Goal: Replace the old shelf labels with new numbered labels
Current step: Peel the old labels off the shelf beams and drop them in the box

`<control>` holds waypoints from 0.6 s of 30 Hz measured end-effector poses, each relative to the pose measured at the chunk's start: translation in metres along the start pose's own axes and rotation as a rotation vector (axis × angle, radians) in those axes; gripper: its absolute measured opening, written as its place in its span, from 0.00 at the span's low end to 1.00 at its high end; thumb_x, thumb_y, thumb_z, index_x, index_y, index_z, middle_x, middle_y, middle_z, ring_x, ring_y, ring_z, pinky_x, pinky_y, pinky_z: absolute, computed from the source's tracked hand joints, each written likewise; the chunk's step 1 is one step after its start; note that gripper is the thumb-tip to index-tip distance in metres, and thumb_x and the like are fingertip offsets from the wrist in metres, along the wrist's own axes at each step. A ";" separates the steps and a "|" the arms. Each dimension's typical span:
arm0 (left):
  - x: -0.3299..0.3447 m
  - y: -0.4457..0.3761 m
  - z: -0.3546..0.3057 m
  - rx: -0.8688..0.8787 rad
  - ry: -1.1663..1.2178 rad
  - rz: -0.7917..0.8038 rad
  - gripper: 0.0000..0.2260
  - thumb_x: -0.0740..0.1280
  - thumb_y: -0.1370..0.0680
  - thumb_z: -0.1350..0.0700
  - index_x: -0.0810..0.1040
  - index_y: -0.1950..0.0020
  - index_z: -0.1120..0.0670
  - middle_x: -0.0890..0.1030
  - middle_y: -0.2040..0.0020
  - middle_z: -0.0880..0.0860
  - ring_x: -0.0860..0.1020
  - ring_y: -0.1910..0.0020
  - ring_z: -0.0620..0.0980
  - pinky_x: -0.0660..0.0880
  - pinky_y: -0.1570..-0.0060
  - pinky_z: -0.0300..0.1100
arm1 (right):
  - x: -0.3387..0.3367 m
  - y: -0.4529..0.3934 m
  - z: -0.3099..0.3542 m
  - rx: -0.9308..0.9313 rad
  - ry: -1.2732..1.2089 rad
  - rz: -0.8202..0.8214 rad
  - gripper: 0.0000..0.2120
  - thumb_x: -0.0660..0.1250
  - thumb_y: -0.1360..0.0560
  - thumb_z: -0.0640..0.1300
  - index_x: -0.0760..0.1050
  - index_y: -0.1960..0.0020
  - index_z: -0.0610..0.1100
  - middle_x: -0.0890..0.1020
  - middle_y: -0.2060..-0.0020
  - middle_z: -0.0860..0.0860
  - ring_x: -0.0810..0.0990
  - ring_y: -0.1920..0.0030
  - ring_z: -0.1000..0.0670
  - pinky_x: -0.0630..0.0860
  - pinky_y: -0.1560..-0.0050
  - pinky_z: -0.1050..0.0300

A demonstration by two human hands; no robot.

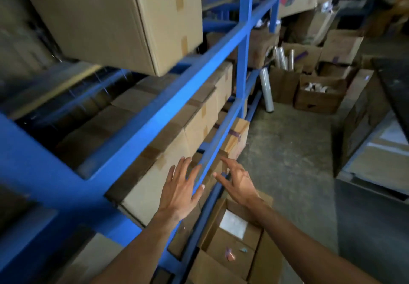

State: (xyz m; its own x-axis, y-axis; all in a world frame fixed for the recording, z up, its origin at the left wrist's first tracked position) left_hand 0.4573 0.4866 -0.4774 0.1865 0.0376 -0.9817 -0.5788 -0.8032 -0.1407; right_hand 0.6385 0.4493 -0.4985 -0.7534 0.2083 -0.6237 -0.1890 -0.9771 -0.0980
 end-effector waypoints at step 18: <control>-0.314 0.006 -0.030 -0.039 -0.018 -0.702 0.19 0.65 0.22 0.50 0.75 0.32 0.53 0.73 0.30 0.54 0.70 0.29 0.55 0.68 0.30 0.51 | -0.147 -0.026 0.251 -0.580 -0.195 -0.234 0.26 0.61 0.24 0.63 0.67 0.29 0.56 0.73 0.41 0.58 0.73 0.42 0.59 0.71 0.36 0.54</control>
State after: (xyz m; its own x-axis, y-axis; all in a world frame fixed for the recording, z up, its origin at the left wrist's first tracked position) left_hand 0.4190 0.4517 -0.1664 0.4928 0.5644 -0.6623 -0.2975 -0.6059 -0.7378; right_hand 0.5962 0.4553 -0.2101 -0.8443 0.3693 -0.3883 -0.0329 -0.7589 -0.6504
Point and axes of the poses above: each hand's wrist, its own y-axis away from the middle knuckle, its own x-axis out of the palm, z = x × y, the point moved 4 cm from there along -y, towards the middle knuckle
